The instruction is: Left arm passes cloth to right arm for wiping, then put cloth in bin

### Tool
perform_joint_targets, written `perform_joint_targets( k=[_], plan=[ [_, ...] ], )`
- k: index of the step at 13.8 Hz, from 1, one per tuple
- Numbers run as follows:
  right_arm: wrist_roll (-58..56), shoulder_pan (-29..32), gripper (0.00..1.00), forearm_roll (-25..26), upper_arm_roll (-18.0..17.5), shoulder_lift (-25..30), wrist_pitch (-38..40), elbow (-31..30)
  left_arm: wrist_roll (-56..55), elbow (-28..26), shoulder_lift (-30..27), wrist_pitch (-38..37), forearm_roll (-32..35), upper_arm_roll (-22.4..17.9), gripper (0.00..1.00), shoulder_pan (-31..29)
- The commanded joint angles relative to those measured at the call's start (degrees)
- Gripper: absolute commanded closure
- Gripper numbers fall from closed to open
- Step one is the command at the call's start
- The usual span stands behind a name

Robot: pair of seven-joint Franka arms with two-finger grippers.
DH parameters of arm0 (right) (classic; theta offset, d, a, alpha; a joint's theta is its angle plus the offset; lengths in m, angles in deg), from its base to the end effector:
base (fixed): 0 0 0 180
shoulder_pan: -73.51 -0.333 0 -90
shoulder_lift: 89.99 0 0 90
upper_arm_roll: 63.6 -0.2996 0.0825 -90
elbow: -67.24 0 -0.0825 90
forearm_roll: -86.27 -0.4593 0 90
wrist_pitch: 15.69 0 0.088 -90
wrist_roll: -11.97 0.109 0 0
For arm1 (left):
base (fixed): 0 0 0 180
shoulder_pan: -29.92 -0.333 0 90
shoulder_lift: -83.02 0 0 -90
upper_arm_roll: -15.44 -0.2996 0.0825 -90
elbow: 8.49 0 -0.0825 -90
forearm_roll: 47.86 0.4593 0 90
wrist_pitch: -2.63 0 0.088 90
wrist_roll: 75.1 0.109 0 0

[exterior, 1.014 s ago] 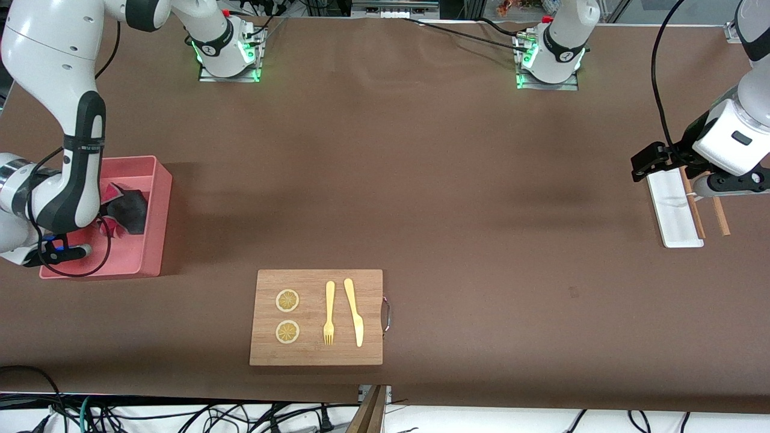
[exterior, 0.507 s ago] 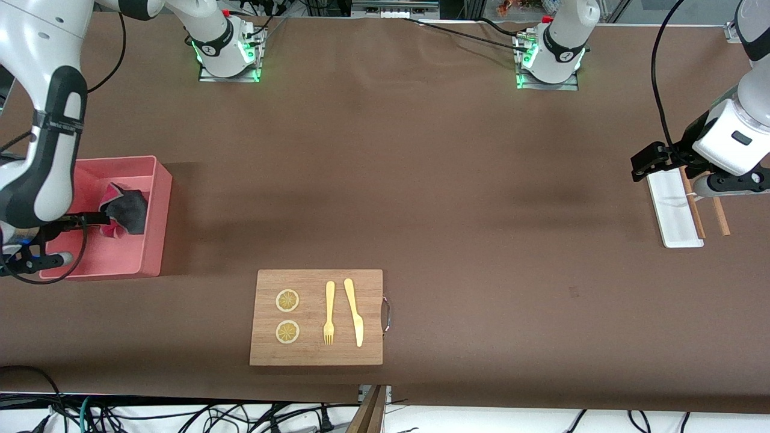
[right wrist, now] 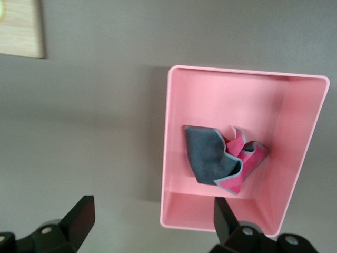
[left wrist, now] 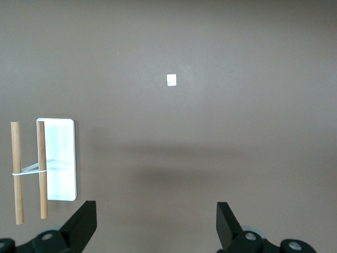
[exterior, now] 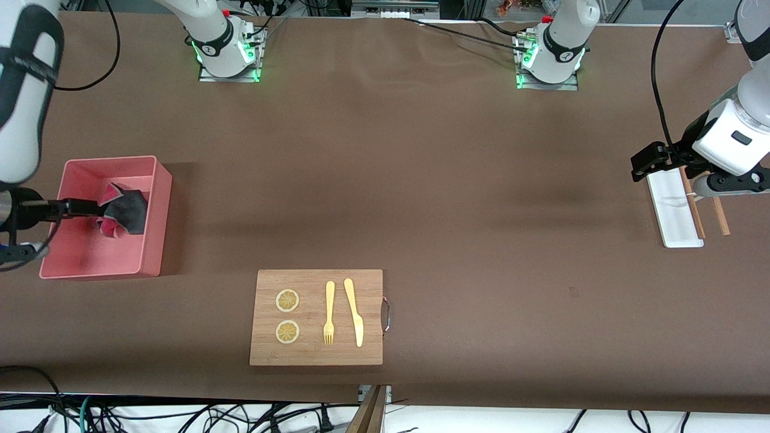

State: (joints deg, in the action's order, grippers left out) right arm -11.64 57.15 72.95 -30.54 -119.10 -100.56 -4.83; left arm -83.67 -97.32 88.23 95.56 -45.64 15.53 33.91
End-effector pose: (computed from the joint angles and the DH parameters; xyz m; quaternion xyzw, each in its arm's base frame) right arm 0.7257 -0.1064 0.4606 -0.9917 -0.0736 0.1046 0.0166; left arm 0.6578 -0.0428 0.5632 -0.9990 -0.0380 0.0075 0.0202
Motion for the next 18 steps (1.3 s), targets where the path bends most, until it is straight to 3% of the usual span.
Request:
perform_joint_targets(
  k=[1,3,6,8,11,14,18],
  plan=[
    [0.9,6.0,0.00,5.7,-11.1,8.8,1.5,-3.7,0.0,2.0,0.8,-1.6,-0.5,-0.3,0.00,0.4],
    [3.2,7.1,0.00,10.0,-16.1,12.6,4.0,-4.5,0.0,2.0,0.8,-1.5,-0.5,-0.3,0.00,0.4],
    [19.5,10.5,0.00,11.6,-24.0,15.7,7.0,-5.6,0.0,2.0,0.8,-1.6,-0.5,-0.3,0.00,0.4],
    [21.7,13.4,0.00,13.5,-28.6,17.9,6.3,-7.0,0.0,2.1,0.8,-1.9,-0.5,-0.3,0.00,0.4],
    [21.9,14.7,0.00,18.6,-31.9,22.0,4.0,-7.4,0.0,2.1,0.8,-2.0,-0.5,-0.3,0.00,0.4],
    [21.8,16.4,0.00,18.4,-34.0,24.4,3.4,-9.1,0.0,2.2,0.8,-2.0,-0.5,-0.3,0.00,0.5],
    [22.7,17.0,0.00,15.7,-34.1,26.3,4.1,-12.0,0.0,2.4,0.8,-2.0,-0.5,-0.3,0.00,0.5]
  ],
)
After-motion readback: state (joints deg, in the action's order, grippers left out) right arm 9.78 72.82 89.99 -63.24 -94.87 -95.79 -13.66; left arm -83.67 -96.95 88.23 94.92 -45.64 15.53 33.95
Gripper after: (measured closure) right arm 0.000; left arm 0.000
